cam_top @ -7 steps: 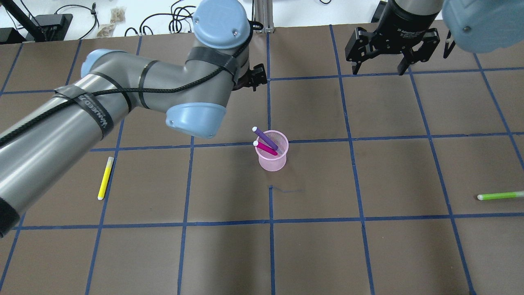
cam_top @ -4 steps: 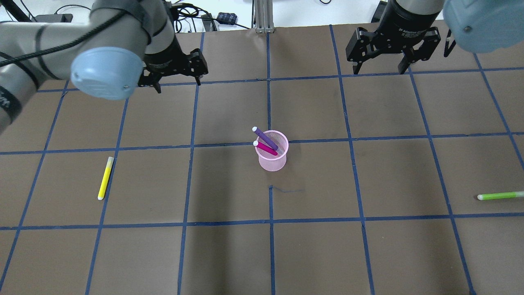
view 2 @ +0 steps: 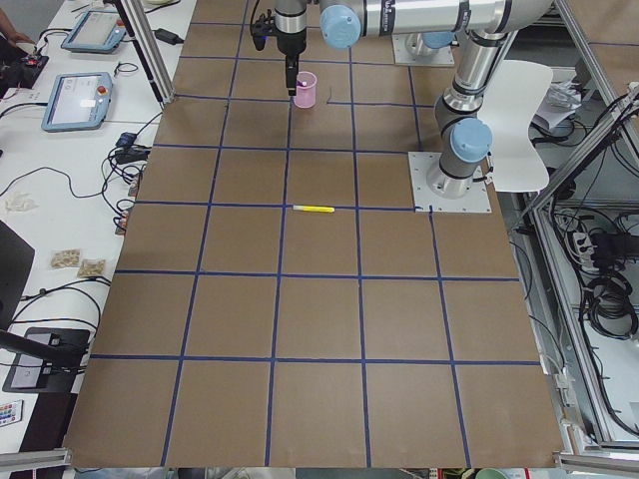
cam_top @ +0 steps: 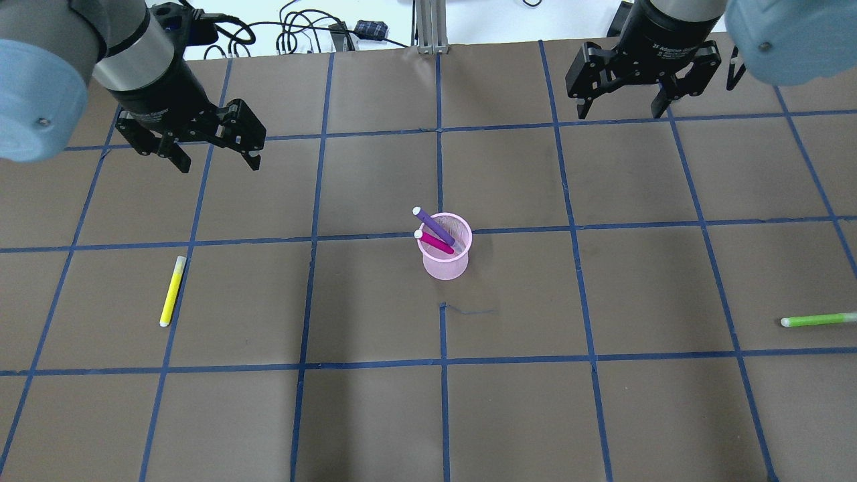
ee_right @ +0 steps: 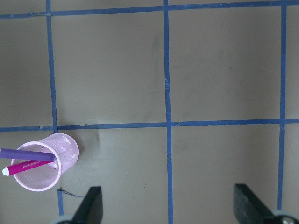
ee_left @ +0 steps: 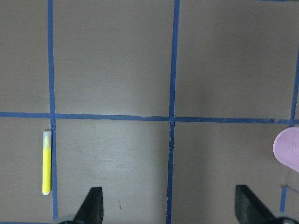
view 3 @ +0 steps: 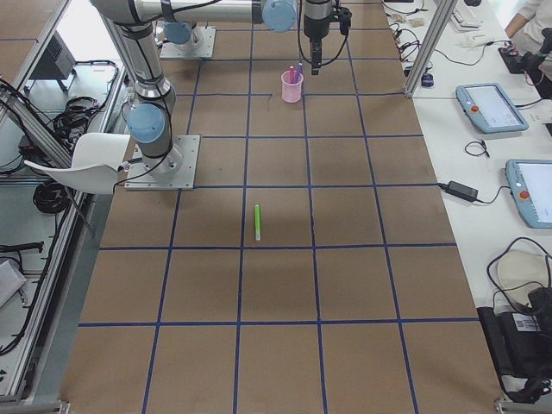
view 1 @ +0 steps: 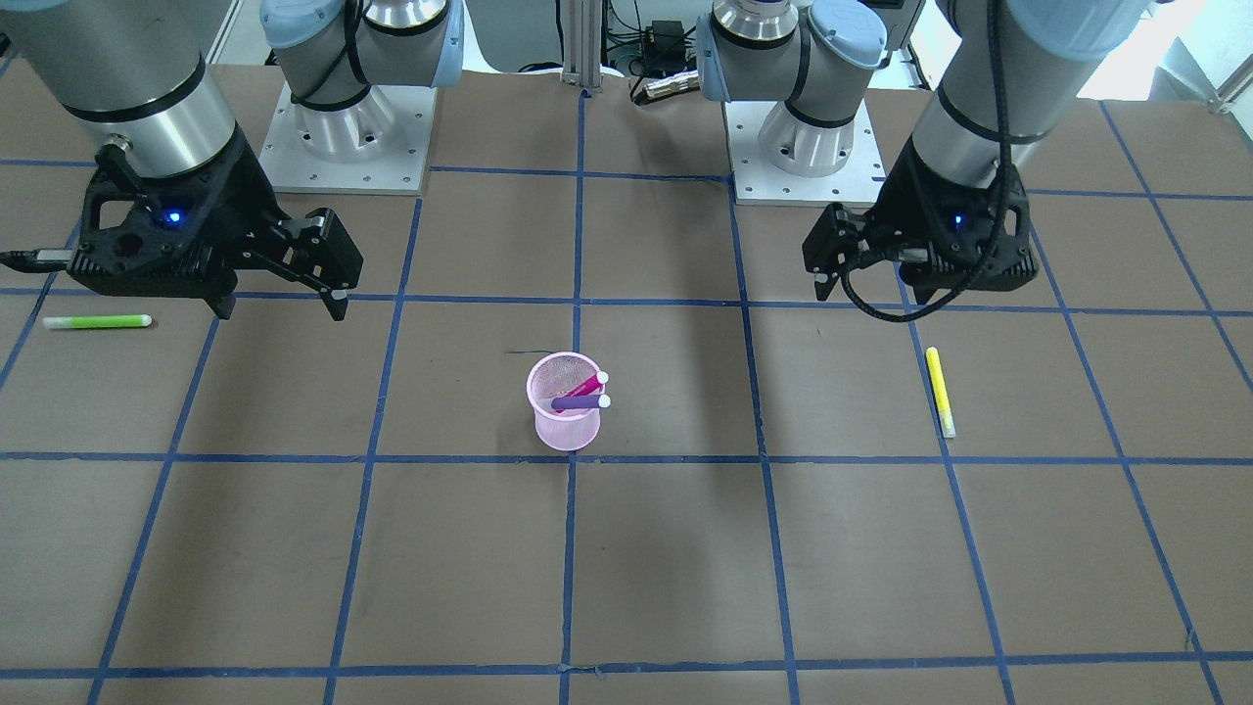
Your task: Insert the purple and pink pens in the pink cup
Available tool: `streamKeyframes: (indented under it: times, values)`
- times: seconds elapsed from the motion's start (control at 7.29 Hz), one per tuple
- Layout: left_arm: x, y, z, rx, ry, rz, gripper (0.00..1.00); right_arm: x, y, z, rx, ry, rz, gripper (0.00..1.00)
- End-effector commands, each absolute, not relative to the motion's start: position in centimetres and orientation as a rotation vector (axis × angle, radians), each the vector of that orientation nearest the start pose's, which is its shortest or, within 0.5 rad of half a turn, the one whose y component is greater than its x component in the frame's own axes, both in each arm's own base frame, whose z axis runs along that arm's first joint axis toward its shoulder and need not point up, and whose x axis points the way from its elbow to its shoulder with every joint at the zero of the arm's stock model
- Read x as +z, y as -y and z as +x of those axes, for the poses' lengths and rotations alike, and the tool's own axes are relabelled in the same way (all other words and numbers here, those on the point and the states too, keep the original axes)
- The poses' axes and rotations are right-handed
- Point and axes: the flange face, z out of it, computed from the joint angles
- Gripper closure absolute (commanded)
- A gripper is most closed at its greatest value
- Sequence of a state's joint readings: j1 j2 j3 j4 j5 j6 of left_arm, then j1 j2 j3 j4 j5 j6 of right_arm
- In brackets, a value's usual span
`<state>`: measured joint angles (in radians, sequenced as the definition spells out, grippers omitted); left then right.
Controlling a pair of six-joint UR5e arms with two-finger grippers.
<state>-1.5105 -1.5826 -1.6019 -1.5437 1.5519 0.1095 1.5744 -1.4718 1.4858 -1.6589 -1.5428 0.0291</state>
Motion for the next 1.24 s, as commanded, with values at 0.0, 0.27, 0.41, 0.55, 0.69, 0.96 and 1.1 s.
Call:
streamKeyframes:
  times: [0.0, 0.27, 0.41, 0.55, 0.69, 0.96, 1.1]
  values:
    - [47.0, 47.8, -10.2, 0.078, -3.159, 0.171, 0.0, 49.5, 54.3, 13.5, -0.147, -3.112, 0.039, 0.0]
    - [46.5, 47.7, -10.0, 0.076, -3.162, 0.14, 0.0, 50.8, 55.0, 13.7, -0.171, -3.101, 0.04, 0.0]
    - [46.1, 47.9, -9.9, 0.086, -3.163, 0.13, 0.0, 50.5, 54.9, 13.7, -0.164, -3.103, 0.04, 0.0]
    - [45.8, 47.9, -9.9, 0.096, -3.163, 0.109, 0.0, 50.3, 54.9, 13.7, -0.15, -3.107, 0.041, 0.0]
    - [45.7, 47.8, -9.9, 0.098, -3.164, 0.091, 0.0, 50.3, 54.9, 13.7, -0.152, -3.107, 0.041, 0.0]
    - [45.6, 47.7, -9.9, 0.103, -3.162, 0.103, 0.0, 50.3, 54.8, 13.7, -0.142, -3.105, 0.036, 0.0]
    - [45.6, 47.7, -9.9, 0.103, -3.162, 0.103, 0.0, 50.4, 54.8, 13.7, -0.147, -3.104, 0.036, 0.0]
